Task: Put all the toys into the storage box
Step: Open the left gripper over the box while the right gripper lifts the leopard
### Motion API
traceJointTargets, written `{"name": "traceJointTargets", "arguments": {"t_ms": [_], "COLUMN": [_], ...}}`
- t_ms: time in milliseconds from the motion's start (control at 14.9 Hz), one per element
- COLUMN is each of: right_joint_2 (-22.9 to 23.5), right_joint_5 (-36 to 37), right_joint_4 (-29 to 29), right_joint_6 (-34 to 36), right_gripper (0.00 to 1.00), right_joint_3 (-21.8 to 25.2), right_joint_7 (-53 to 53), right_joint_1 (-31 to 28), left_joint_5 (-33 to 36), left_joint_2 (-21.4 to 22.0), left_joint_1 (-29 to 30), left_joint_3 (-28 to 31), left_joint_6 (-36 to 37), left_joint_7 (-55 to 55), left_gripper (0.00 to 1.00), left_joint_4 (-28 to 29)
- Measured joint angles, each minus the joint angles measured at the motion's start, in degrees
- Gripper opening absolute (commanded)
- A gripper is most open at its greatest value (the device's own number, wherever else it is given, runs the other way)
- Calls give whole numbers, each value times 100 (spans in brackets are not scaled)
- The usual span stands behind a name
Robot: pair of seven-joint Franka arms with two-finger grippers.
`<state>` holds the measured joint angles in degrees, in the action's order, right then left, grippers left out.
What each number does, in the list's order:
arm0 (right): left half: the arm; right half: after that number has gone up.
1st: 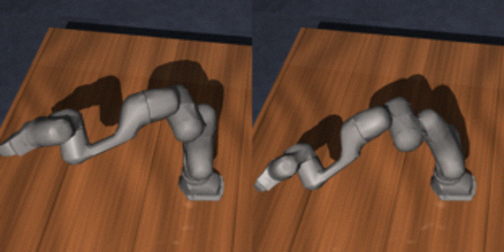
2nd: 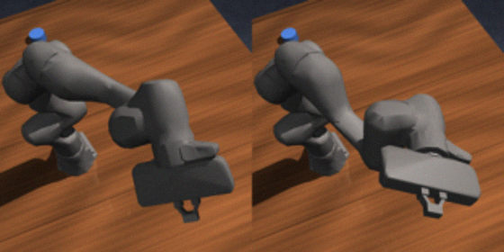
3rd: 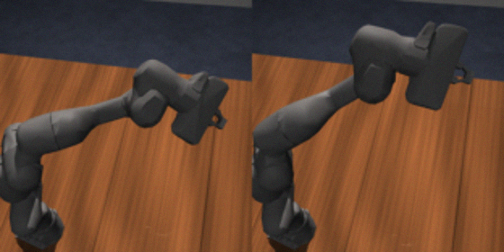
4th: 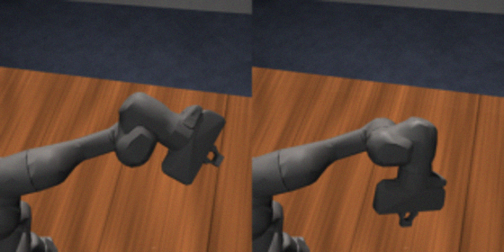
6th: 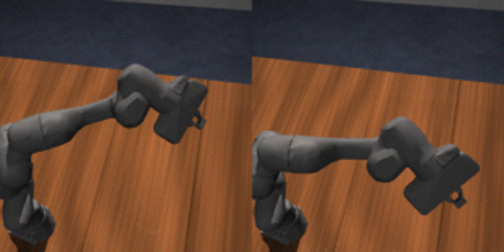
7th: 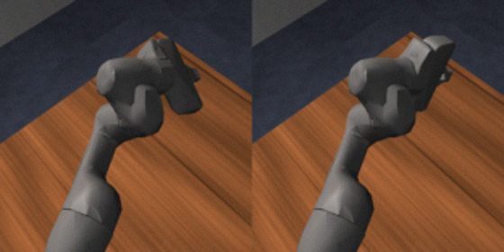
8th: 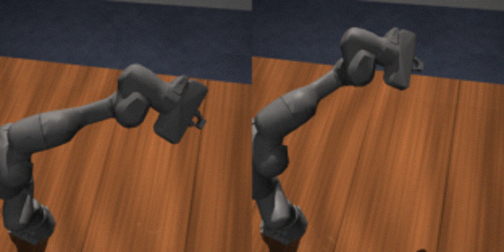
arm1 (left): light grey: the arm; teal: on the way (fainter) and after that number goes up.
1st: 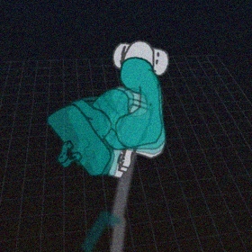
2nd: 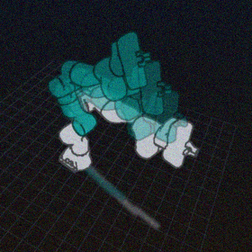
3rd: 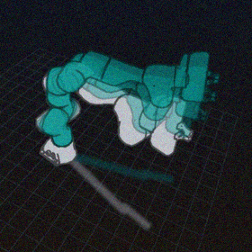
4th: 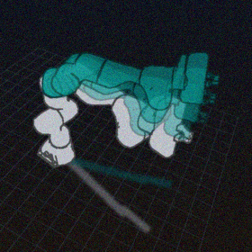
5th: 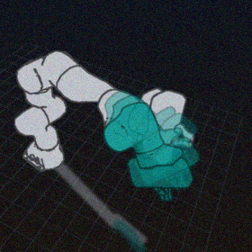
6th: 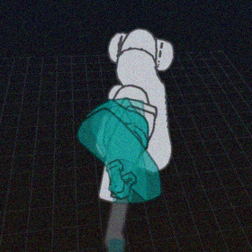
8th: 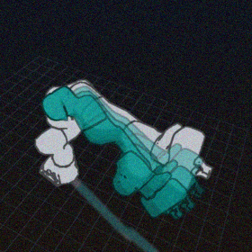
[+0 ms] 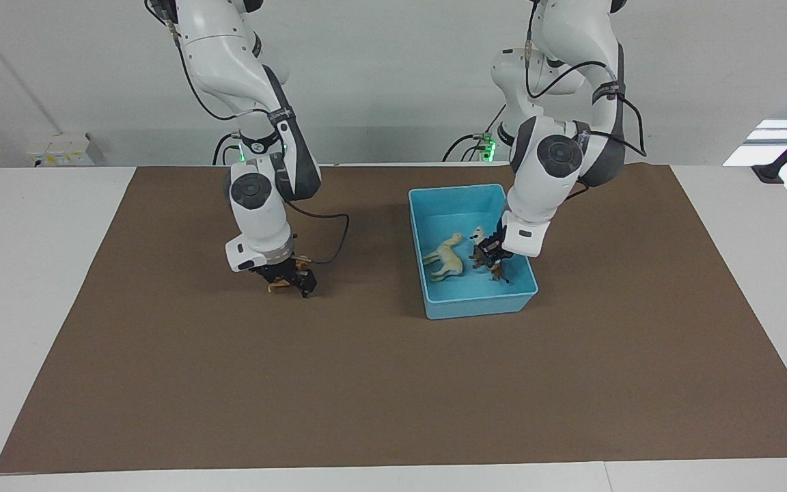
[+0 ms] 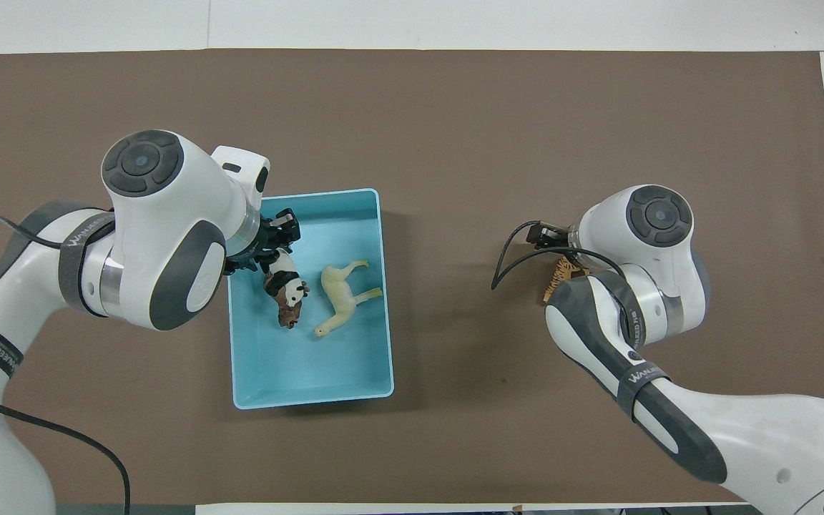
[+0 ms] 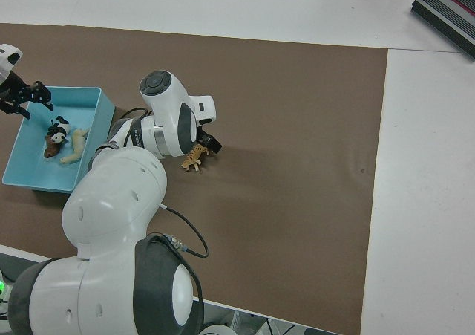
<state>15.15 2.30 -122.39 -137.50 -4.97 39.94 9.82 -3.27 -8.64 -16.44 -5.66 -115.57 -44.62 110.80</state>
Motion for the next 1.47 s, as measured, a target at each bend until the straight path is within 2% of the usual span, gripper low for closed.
{"name": "traceJointTargets", "arguments": {"t_ms": [268,469,536,670,737,804,871,1206,1340,1474], "right_joint_2": [-73,-136,-160,-204,-207,-207,-208,-463,-458,-405], "right_joint_5": [0,191,292,358,362,366,368,402,402,401], "right_joint_4": [2,65,101,115,110,90,65,-425,-385,92], "right_joint_6": [371,938,1150,1377,1391,1380,1323,466,511,1108], "right_gripper": [100,100,87,32,28,6,0,0,0,0], "right_joint_3": [-3,-3,-4,-3,-4,-8,-10,5,4,-1], "right_joint_7": [412,555,569,646,803,927,1002,1062,1061,1060], "right_joint_1": [300,504,515,533,565,617,685,760,760,771], "left_joint_5": [-1,0,1,0,-2,-2,-2,56,170,309], "left_joint_2": [88,340,493,775,884,969,1030,1187,1177,1091], "left_joint_1": [2,137,335,848,1080,1247,1394,1673,1665,1648], "left_joint_3": [8,89,116,153,187,235,277,287,213,147], "left_joint_6": [120,793,1027,1406,1538,1654,1768,2010,2109,2310], "left_joint_7": [19,756,1204,2227,2781,3266,3648,4171,4193,4199], "left_gripper": [100,100,100,100,100,100,100,100,100,100], "left_joint_4": [-13,-134,-156,-162,-160,-157,-155,-219,-356,-522]}}
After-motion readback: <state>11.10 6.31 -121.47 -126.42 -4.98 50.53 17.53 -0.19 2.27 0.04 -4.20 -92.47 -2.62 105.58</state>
